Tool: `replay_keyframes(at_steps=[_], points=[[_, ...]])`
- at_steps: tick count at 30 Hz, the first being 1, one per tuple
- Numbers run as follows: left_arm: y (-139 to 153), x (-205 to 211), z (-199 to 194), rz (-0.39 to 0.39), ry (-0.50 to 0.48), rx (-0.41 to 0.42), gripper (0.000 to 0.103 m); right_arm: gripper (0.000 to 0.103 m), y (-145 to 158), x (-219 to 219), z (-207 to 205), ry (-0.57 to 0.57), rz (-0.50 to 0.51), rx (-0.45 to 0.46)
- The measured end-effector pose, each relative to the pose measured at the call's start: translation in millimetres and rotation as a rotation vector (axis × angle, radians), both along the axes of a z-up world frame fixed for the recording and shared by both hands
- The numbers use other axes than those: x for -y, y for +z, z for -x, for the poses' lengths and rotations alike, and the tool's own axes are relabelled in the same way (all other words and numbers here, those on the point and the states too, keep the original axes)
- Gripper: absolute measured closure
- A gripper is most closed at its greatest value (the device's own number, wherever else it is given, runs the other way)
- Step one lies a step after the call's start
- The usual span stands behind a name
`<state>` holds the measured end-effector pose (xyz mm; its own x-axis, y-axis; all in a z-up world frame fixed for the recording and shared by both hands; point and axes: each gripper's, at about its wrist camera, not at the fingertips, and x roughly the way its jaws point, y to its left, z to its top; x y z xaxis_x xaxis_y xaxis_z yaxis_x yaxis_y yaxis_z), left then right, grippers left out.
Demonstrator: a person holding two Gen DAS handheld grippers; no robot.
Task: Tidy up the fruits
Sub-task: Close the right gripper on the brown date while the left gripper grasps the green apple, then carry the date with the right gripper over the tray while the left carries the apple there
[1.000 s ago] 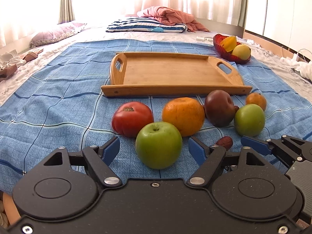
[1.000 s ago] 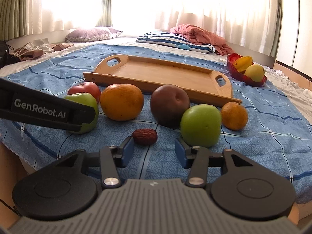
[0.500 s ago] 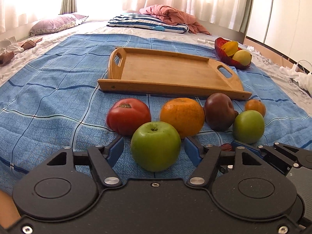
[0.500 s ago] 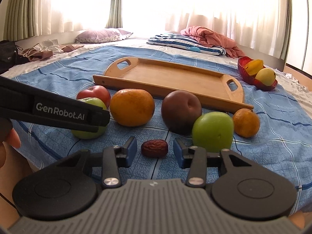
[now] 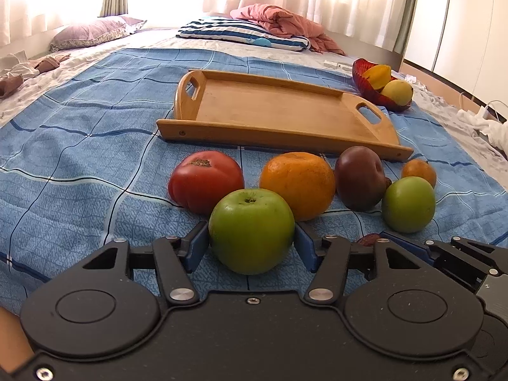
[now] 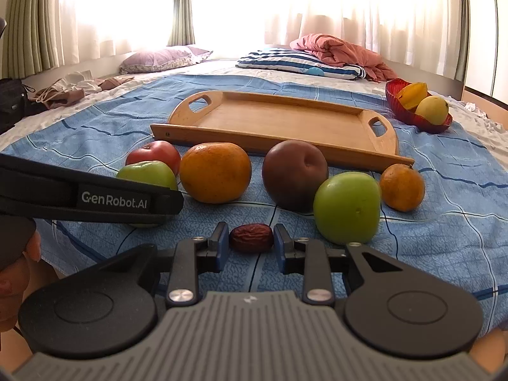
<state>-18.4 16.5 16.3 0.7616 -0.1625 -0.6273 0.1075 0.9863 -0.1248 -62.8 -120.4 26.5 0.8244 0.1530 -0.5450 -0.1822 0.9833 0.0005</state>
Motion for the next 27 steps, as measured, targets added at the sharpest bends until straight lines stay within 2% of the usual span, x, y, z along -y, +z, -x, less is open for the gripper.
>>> replay_keyframes(at_steps=[10, 18, 27], points=[[8.1, 7.8, 9.7, -0.046, 0.009, 0.05, 0.047, 0.068, 9.5, 4.5, 5.3, -0.032, -0.018, 0.034], [31.6, 5.0, 15.7, -0.06, 0.0, 0.131, 0.047, 0.069, 22.0, 11.8, 10.7, -0.062, -0.032, 0.077], [59.2, 3.0, -15.2, -0.032, -0.007, 0.164, 0.048, 0.069, 42.0, 29.8, -6.2, -0.096, -0.068, 0.106]])
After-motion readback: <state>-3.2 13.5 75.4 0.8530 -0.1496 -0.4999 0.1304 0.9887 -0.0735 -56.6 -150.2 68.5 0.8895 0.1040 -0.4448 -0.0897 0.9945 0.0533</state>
